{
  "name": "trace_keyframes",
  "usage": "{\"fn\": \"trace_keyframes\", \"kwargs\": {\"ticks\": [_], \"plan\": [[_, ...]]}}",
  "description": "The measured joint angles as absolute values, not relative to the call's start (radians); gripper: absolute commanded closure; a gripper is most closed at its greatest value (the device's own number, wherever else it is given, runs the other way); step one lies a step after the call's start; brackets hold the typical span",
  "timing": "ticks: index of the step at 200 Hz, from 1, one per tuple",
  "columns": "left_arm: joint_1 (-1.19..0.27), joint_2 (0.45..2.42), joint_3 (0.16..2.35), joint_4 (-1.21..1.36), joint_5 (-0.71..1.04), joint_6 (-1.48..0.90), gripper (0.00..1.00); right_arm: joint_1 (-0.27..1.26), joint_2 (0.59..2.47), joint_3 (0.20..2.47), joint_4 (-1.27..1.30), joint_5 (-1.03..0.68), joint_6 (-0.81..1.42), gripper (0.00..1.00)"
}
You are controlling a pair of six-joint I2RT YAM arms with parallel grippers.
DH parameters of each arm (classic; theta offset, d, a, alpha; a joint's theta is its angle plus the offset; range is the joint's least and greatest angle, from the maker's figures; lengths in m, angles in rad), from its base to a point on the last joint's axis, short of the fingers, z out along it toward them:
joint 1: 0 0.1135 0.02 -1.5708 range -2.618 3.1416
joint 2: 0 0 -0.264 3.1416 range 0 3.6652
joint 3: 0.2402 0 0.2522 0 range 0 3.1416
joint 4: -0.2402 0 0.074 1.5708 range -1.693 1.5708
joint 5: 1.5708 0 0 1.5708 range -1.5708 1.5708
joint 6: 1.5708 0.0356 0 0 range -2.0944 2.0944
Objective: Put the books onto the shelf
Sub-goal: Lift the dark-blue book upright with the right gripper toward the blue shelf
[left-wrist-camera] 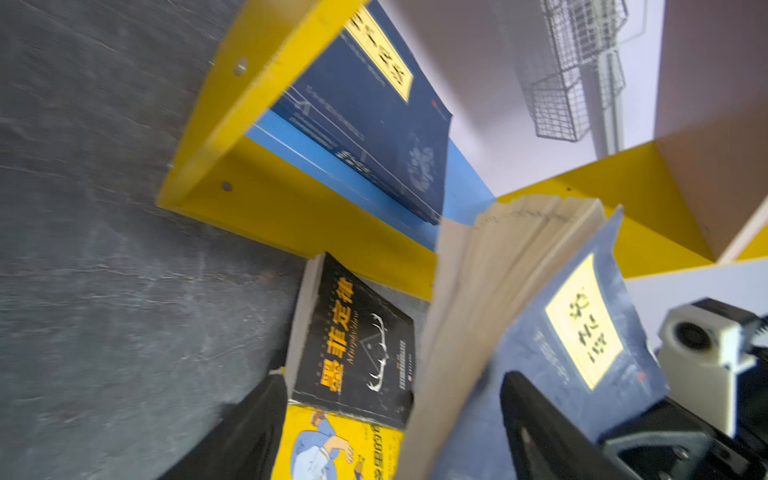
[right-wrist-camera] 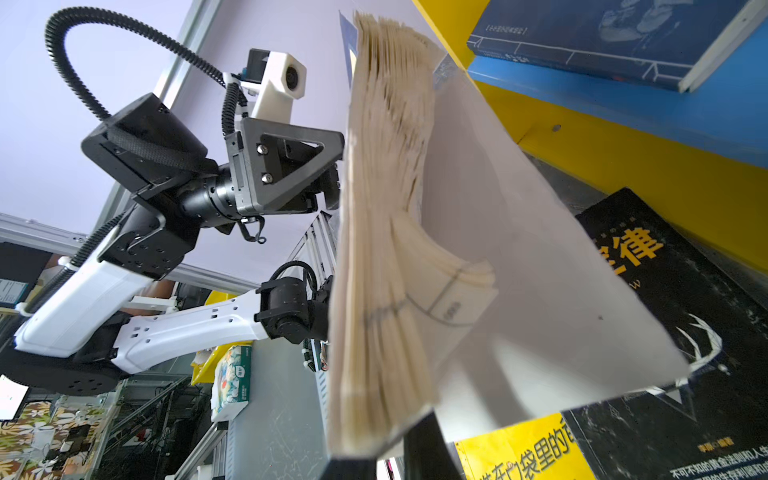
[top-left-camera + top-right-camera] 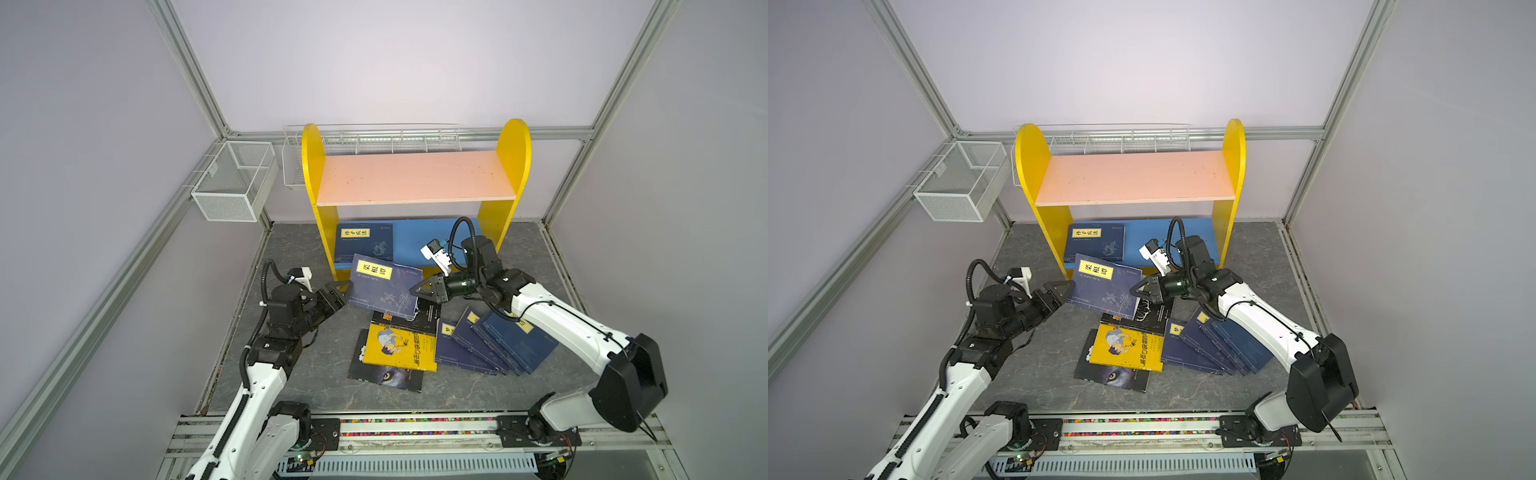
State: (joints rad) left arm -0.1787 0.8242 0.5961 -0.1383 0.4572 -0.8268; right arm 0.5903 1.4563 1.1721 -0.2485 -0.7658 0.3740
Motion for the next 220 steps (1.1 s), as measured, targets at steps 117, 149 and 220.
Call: {"fn": "trace_keyframes", "kwargs": {"ticks": [117, 149, 220], "plan": [[-0.170, 0.869, 0.516, 0.081, 0.664, -0.887, 0.34, 0.566, 1.452, 1.160, -0.173, -0.843, 0.469, 0.93], [-0.171, 0.876, 0.501, 0.089, 0.680, -0.890, 0.31, 0.542, 1.436, 1.147, -0.132, -0.854, 0.493, 0.93], [-0.171, 0.893, 0.484, 0.225, 0.721, -0.943, 0.35, 0.517, 1.427, 1.125, -0.047, -0.907, 0.544, 0.93]]}}
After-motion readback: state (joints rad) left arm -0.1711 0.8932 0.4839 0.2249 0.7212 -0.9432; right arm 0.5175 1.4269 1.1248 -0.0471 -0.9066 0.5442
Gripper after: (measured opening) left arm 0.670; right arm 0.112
